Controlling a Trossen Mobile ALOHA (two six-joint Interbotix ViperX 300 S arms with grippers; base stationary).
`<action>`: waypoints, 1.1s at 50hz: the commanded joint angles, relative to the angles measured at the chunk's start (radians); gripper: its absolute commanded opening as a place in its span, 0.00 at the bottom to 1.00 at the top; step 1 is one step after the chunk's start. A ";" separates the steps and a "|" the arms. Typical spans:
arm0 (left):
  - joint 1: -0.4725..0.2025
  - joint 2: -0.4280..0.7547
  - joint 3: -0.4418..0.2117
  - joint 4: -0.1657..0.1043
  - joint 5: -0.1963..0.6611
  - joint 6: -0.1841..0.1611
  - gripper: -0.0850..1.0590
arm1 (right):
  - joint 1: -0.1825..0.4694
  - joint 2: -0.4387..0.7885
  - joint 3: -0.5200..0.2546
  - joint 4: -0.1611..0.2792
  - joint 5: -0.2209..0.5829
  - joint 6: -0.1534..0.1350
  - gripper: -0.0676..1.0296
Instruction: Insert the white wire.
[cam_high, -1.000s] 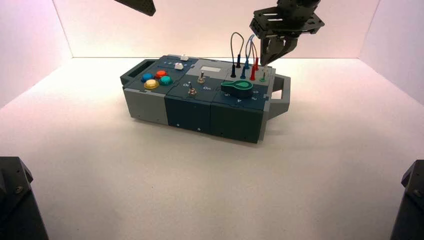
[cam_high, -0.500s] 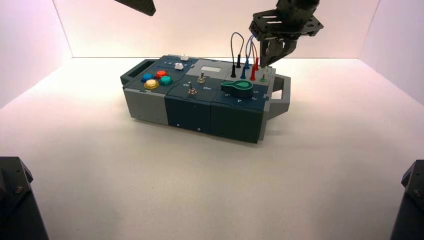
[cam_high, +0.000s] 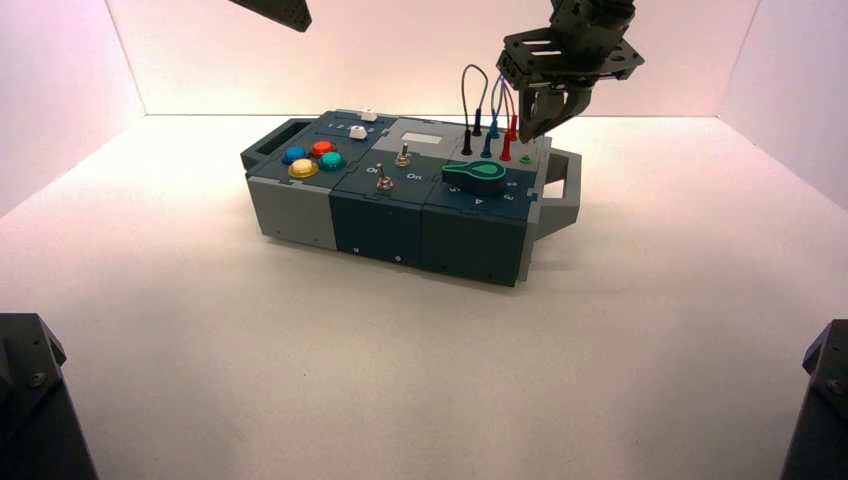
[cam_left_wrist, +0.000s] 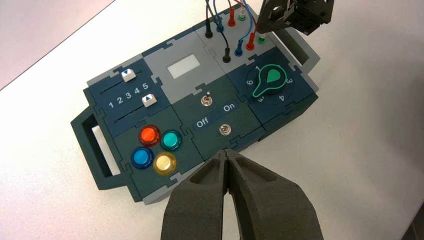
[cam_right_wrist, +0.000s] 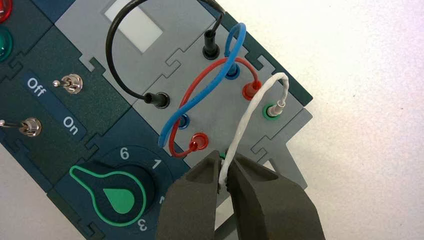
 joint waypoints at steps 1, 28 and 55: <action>-0.003 -0.005 -0.028 0.002 -0.008 0.003 0.05 | 0.006 -0.003 -0.014 0.003 -0.002 0.002 0.04; -0.003 -0.005 -0.026 0.002 -0.017 0.003 0.05 | 0.032 0.018 -0.012 0.003 0.000 0.003 0.04; -0.003 -0.003 -0.021 0.005 -0.034 0.003 0.05 | 0.034 -0.038 -0.026 0.000 0.015 0.003 0.50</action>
